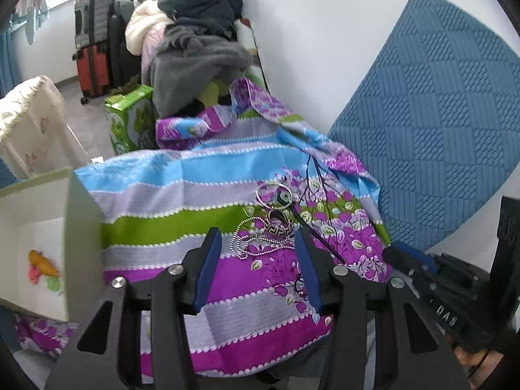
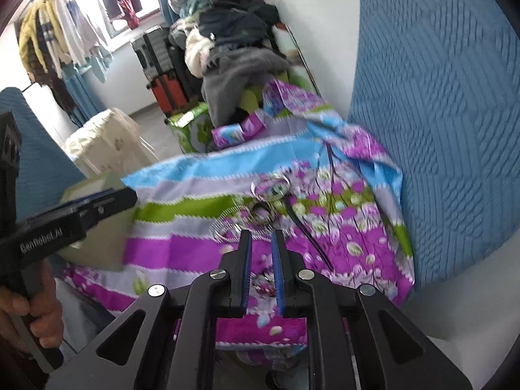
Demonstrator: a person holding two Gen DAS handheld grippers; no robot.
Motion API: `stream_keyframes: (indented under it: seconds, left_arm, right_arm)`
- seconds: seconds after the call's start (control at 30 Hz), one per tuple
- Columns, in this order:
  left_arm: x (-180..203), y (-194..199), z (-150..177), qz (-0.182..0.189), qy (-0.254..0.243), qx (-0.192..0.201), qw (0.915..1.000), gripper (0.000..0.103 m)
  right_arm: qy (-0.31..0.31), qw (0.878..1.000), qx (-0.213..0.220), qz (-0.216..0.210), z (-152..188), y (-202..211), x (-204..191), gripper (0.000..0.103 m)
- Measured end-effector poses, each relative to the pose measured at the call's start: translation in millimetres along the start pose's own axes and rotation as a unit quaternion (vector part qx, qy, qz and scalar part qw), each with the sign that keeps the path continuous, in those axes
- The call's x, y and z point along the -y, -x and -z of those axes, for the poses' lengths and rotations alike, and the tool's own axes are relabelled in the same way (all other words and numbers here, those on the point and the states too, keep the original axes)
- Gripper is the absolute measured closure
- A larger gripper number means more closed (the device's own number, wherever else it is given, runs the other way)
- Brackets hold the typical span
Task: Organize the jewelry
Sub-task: 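Grasp the black-and-white patterned bangle with the left tool while the right tool grasps the red beaded bracelet, then lift the bangle with the left tool while the right tool lifts the red bracelet toward the box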
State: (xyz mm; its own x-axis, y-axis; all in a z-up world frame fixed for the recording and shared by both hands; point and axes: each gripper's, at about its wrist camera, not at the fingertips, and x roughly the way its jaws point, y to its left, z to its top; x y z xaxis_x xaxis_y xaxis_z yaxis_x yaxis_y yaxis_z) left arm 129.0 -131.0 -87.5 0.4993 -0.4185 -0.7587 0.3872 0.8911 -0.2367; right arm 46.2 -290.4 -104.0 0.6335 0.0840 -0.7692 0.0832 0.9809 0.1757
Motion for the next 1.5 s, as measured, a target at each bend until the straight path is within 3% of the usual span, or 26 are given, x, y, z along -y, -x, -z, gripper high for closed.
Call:
stream_keyframes:
  seconds: [0.33, 0.5, 0.6, 0.9, 1.07, 1.23, 1.5]
  left_arm:
    - [3.5, -78.4, -2.7, 0.011, -0.005, -0.043, 0.9990, 0.058]
    - [4.5, -114.1, -4.6, 0.017, -0.011, -0.066, 0.9976, 0.064]
    - [5.3, -132.0, -5.3, 0.023, -0.011, -0.078, 0.9966, 0.073]
    - [5.5, -160.8, -6.6, 0.038, -0.010, -0.095, 0.9947, 0.080]
    - [3.9, -176.3, -1.1, 0.025, -0.005, -0.106, 0.9940, 0.080]
    - [7.4, -183.0, 3.3, 0.019, -0.011, -0.110, 0.9937, 0.090]
    - [1.5, -177.5, -2.6, 0.037, -0.005, -0.118, 0.9923, 0.096]
  right_arm:
    - [-0.009, 0.997, -0.074, -0.003, 27.4, -64.2, 18.8, 0.085]
    - [-0.017, 0.994, -0.109, 0.005, 37.3, -91.1, 26.5, 0.085]
    - [-0.020, 0.992, -0.121, 0.005, 37.7, -103.4, 30.8, 0.086]
    - [-0.018, 0.991, -0.131, 0.017, 36.8, -119.0, 35.4, 0.086]
    - [-0.005, 0.991, -0.128, 0.024, 36.6, -120.5, 32.1, 0.086]
    - [0.019, 0.990, -0.129, 0.048, 37.3, -122.6, 24.5, 0.096]
    - [-0.015, 0.990, -0.128, 0.049, 24.4, -117.6, 26.8, 0.097]
